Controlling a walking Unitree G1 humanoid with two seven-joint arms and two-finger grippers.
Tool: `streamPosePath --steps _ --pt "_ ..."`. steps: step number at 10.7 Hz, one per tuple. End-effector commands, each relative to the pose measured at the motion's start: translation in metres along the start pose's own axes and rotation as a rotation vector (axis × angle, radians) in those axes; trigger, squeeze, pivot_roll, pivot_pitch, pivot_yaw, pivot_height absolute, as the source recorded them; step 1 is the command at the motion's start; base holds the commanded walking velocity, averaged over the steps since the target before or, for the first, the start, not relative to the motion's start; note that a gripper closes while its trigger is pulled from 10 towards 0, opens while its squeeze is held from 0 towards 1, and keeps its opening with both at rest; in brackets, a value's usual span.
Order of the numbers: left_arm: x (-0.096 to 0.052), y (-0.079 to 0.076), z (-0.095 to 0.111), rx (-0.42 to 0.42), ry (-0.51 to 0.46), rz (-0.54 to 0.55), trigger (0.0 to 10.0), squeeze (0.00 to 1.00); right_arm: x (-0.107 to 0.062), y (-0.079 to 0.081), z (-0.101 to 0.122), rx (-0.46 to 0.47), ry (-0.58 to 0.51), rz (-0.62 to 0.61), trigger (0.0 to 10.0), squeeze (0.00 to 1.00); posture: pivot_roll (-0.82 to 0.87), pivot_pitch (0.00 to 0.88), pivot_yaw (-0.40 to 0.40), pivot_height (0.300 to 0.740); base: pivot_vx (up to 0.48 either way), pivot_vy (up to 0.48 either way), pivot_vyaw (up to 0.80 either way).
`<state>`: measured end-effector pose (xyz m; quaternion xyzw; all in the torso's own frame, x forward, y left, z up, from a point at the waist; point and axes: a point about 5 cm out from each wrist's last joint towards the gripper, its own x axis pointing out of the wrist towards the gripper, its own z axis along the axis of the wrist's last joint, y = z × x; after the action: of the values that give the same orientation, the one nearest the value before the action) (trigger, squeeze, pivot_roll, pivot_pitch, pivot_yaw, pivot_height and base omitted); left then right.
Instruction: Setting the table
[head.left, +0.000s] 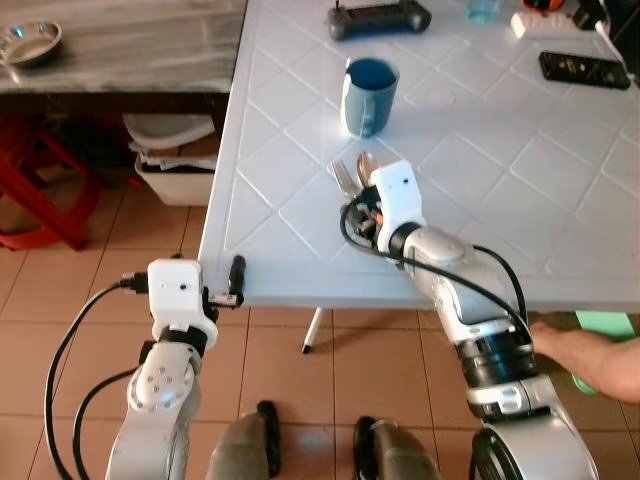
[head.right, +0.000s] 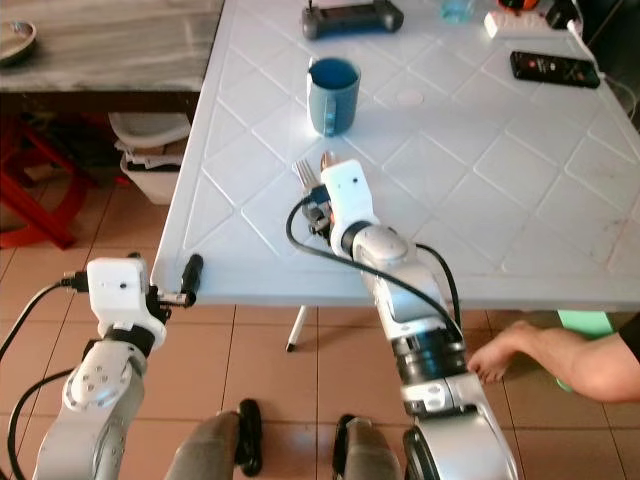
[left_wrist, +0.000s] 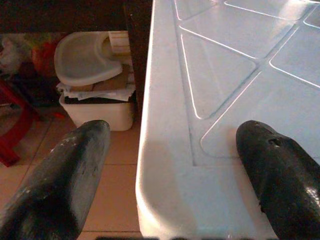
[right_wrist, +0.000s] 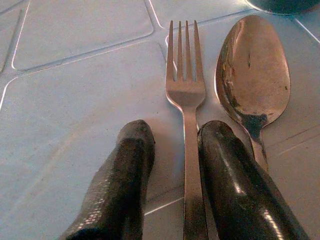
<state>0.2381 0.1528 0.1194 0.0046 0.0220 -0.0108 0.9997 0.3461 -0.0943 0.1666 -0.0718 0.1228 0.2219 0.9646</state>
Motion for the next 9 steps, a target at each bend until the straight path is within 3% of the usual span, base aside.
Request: streamPosePath --steps 1,2,6,8,9 --pt "-0.003 0.002 -0.004 0.005 0.026 0.005 10.0 0.00 0.002 0.002 -0.022 0.019 0.095 0.019 10.0 0.00 0.06 0.239 0.028 0.740 0.000 0.000 0.00" --pt "-0.003 0.002 -0.005 0.005 0.029 0.004 10.0 0.00 0.001 -0.001 -0.026 0.037 0.102 0.009 0.0 0.00 0.06 0.242 0.028 0.740 0.000 0.000 0.00" --pt "-0.004 0.002 -0.006 0.004 0.035 0.001 10.0 0.00 0.000 -0.020 -0.044 0.046 0.149 -0.038 0.0 0.00 0.06 0.240 0.030 0.740 0.000 0.000 0.00" --pt "-0.004 0.002 -0.007 0.004 0.036 0.003 10.0 0.00 -0.001 -0.024 -0.047 0.137 0.119 -0.070 0.0 0.00 0.06 0.237 0.030 0.740 0.000 0.000 0.00" --pt "-0.005 0.005 -0.010 -0.002 0.052 0.022 10.0 0.00 -0.004 -0.020 -0.043 0.177 0.053 -0.083 0.0 0.00 0.06 0.219 0.032 0.740 0.000 0.000 0.00"
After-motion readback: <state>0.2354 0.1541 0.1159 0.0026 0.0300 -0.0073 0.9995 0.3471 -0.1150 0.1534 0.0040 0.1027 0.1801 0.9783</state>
